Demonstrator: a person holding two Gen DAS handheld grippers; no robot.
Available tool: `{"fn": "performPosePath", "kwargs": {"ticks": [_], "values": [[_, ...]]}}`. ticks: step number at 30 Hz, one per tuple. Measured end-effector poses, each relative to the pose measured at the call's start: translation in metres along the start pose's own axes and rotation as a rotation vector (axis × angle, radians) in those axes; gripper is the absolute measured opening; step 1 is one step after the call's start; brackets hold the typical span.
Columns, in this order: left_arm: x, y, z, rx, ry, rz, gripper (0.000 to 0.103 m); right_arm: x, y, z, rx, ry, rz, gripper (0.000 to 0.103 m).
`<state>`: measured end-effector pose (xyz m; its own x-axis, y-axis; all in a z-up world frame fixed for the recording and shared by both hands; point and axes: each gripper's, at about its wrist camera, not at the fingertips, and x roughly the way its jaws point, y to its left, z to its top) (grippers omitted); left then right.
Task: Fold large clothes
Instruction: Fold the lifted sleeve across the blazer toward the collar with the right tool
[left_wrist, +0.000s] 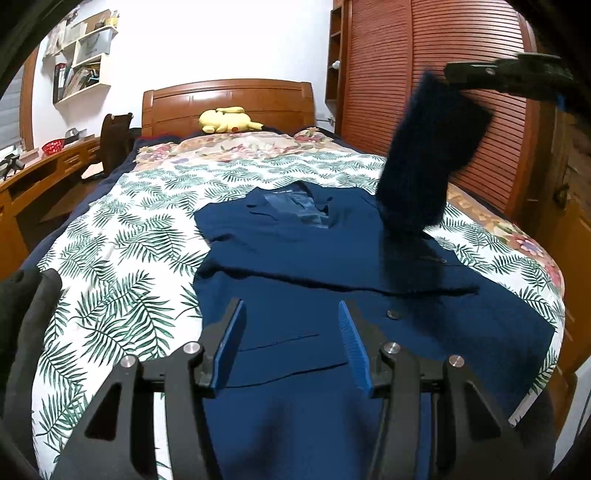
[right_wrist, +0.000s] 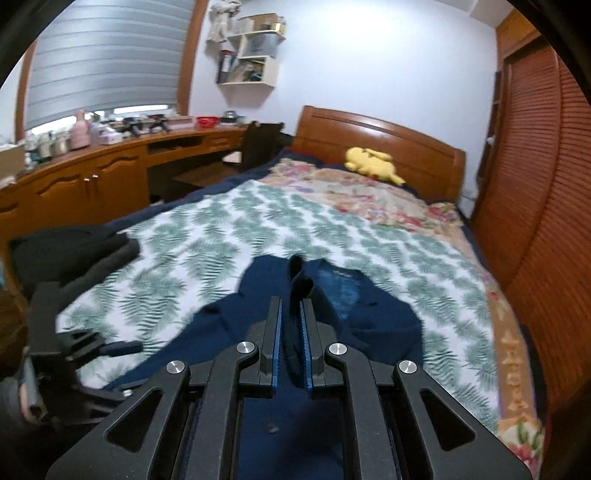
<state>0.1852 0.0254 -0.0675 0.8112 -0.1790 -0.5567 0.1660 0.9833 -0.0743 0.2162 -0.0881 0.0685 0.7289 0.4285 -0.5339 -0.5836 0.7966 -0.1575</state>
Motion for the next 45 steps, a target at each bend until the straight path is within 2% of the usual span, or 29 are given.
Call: {"fn": "performPosePath", "kwargs": {"ticks": [6,15,22,23,25,30,36,39,41,42,43,44,45], "values": [[-0.001,0.011,-0.001,-0.028,0.001,0.011,0.051,0.01,0.021,-0.018,-0.055,0.043,0.015,0.003],[-0.001,0.011,-0.001,-0.032,0.001,0.009,0.051,0.036,0.0,-0.047,-0.005,0.128,-0.015,0.003],[0.0,0.013,-0.002,-0.025,0.008,0.023,0.051,0.059,-0.006,-0.07,0.064,0.187,-0.006,0.004],[-0.001,0.014,-0.002,-0.028,0.009,0.025,0.051,0.064,-0.005,-0.073,0.072,0.194,-0.005,0.006],[-0.002,0.017,-0.003,-0.031,0.01,0.03,0.051,0.079,-0.001,-0.083,0.088,0.216,-0.013,0.022],[-0.004,0.027,-0.007,-0.04,0.019,0.053,0.051,0.115,0.015,-0.102,0.133,0.273,0.041,0.037],[-0.008,0.043,-0.01,-0.068,0.021,0.077,0.051,0.158,0.046,-0.115,0.149,0.358,0.138,0.039],[-0.01,0.048,-0.009,-0.086,0.021,0.072,0.051,0.173,0.058,-0.12,0.127,0.405,0.149,0.039],[-0.012,0.048,-0.01,-0.083,0.017,0.071,0.051,0.179,0.064,-0.126,0.096,0.435,0.127,0.039],[-0.012,0.048,-0.01,-0.08,0.017,0.071,0.051,0.181,0.066,-0.129,0.085,0.441,0.125,0.034],[-0.011,0.046,-0.01,-0.075,0.019,0.069,0.051,0.182,0.068,-0.132,0.072,0.447,0.129,0.012],[-0.011,0.046,-0.011,-0.073,0.019,0.068,0.051,0.182,0.068,-0.134,0.061,0.449,0.13,0.003],[-0.011,0.044,-0.01,-0.067,0.019,0.066,0.051,0.179,0.067,-0.135,0.054,0.437,0.131,0.002]]}}
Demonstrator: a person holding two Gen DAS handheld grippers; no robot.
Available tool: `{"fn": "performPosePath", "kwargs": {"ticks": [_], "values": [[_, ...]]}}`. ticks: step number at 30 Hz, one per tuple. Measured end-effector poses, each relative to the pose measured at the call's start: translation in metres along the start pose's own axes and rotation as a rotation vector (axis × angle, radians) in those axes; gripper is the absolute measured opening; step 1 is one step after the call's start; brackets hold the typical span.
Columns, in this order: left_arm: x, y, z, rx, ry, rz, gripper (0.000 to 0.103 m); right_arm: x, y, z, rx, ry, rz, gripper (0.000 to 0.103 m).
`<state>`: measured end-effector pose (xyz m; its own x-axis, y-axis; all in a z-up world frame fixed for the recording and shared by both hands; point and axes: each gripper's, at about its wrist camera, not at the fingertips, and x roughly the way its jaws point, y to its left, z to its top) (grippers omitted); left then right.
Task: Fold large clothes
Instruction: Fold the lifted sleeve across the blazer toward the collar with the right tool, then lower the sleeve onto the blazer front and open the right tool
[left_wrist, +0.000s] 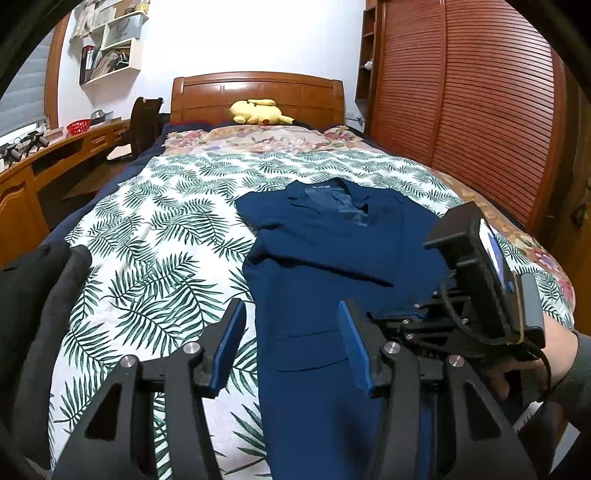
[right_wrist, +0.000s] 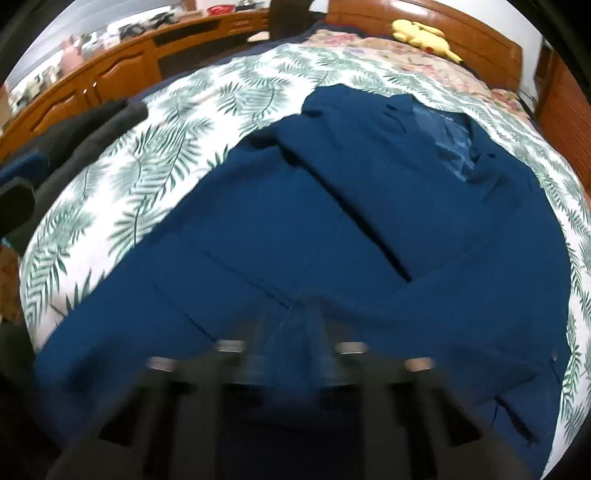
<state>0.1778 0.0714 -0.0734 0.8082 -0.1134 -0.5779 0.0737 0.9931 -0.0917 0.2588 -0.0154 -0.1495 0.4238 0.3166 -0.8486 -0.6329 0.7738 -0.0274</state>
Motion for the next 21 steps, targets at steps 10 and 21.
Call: {"fn": "performPosePath", "kwargs": {"ticks": [10,21], "values": [[0.002,-0.009,0.0,0.022,0.004,-0.014,0.051,-0.071,-0.007,-0.046,0.056,-0.164,0.027,0.0],[0.011,-0.026,-0.003,0.066,0.031,-0.024,0.051,-0.117,-0.032,-0.119,0.242,-0.234,-0.05,0.001]]}}
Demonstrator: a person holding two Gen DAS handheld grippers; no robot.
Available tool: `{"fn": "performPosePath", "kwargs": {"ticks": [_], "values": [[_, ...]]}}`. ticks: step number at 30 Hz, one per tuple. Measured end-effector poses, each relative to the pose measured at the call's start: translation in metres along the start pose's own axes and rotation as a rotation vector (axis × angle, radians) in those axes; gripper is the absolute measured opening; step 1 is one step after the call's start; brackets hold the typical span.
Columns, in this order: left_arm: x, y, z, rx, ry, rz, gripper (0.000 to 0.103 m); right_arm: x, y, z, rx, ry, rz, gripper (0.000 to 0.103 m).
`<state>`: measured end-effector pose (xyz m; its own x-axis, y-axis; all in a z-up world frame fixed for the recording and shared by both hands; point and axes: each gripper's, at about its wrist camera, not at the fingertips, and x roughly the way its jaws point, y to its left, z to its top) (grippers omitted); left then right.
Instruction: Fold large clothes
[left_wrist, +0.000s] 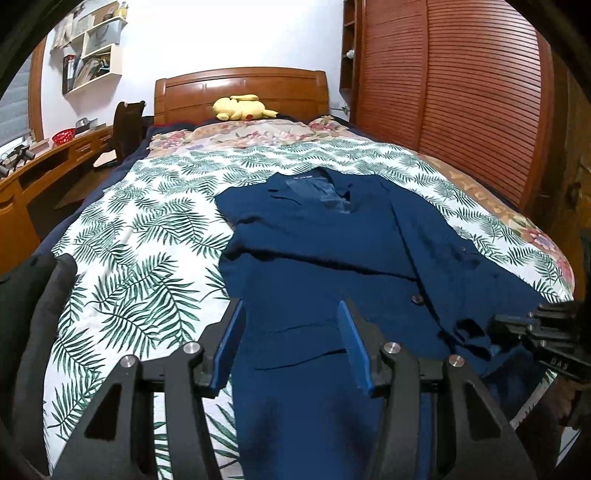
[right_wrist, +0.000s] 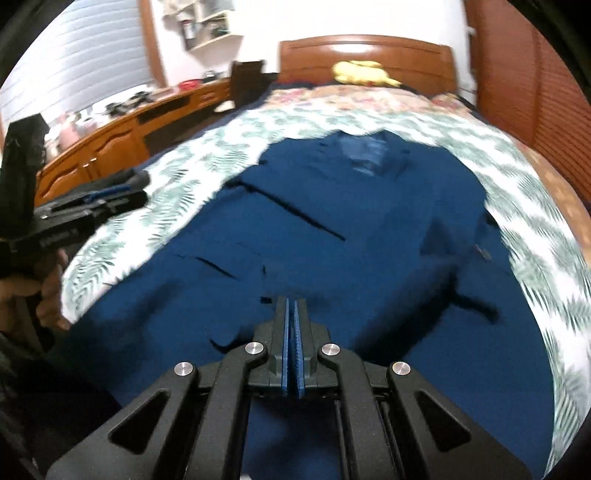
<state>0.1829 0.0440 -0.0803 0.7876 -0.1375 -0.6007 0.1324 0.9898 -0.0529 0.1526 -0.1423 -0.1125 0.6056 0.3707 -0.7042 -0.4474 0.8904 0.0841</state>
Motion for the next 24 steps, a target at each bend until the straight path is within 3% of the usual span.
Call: {"fn": "performPosePath", "kwargs": {"ticks": [5,11,14,16,18,24], "values": [[0.004,-0.012,0.001,0.026,0.008,-0.013,0.051,-0.001,-0.016,-0.022,0.006,0.038,-0.07,0.001],[0.009,-0.024,0.003,0.039,0.013,-0.027,0.051,-0.011,-0.015,-0.02,-0.022,0.025,-0.109,0.005],[0.01,-0.027,0.003,0.044,0.016,-0.032,0.051,-0.018,-0.003,-0.013,-0.073,-0.006,-0.146,0.022],[0.01,-0.029,0.003,0.048,0.017,-0.034,0.051,-0.02,0.004,-0.007,-0.095,-0.026,-0.137,0.044],[0.01,-0.03,0.002,0.05,0.017,-0.035,0.051,-0.017,0.008,-0.002,-0.109,-0.036,-0.14,0.05],[0.009,-0.033,0.003,0.056,0.014,-0.043,0.051,-0.005,0.014,0.008,-0.102,-0.022,-0.088,0.051]]}}
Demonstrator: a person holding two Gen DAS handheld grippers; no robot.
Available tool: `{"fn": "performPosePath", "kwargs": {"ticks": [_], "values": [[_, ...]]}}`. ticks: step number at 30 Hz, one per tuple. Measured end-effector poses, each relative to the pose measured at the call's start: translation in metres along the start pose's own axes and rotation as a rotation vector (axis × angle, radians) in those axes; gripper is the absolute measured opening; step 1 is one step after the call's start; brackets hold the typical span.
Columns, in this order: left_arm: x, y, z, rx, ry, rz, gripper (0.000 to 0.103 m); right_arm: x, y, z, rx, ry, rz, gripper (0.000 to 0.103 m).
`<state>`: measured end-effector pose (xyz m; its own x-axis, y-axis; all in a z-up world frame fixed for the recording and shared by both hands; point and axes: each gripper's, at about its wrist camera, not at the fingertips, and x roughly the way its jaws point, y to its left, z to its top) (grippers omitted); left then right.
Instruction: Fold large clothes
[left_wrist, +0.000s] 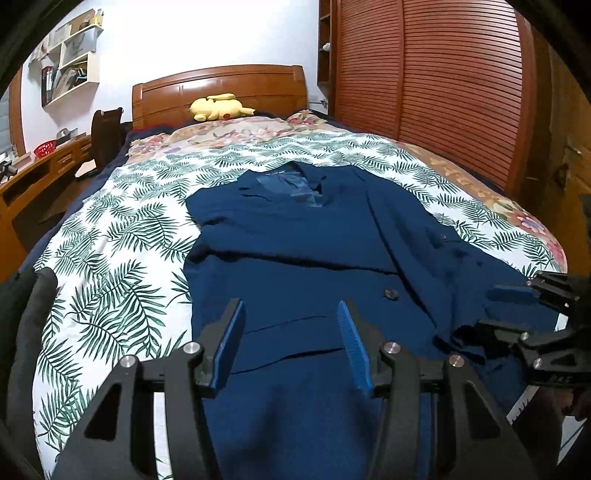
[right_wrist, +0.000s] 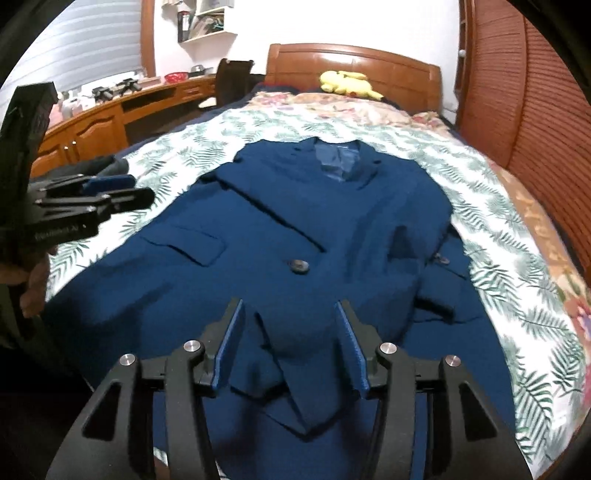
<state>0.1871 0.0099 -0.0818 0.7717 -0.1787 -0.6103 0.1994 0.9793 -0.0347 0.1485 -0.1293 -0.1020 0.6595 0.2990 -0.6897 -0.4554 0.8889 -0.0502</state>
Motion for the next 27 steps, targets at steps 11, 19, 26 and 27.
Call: {"fn": "performPosePath", "kwargs": {"ticks": [11,19,26,27], "values": [[0.001,-0.013,-0.001,0.023,-0.002,-0.014,0.051,0.012,-0.005,-0.012,-0.073,0.034,-0.055,0.0],[-0.003,-0.05,-0.005,0.068,-0.004,-0.069,0.051,-0.047,-0.048,-0.03,0.007,-0.016,-0.148,0.0],[-0.004,-0.091,-0.01,0.084,0.021,-0.144,0.051,-0.063,-0.077,-0.079,0.11,0.044,-0.157,0.002],[-0.003,-0.097,-0.011,0.085,0.028,-0.151,0.051,-0.065,-0.08,-0.086,0.122,0.044,-0.154,0.008]]}}
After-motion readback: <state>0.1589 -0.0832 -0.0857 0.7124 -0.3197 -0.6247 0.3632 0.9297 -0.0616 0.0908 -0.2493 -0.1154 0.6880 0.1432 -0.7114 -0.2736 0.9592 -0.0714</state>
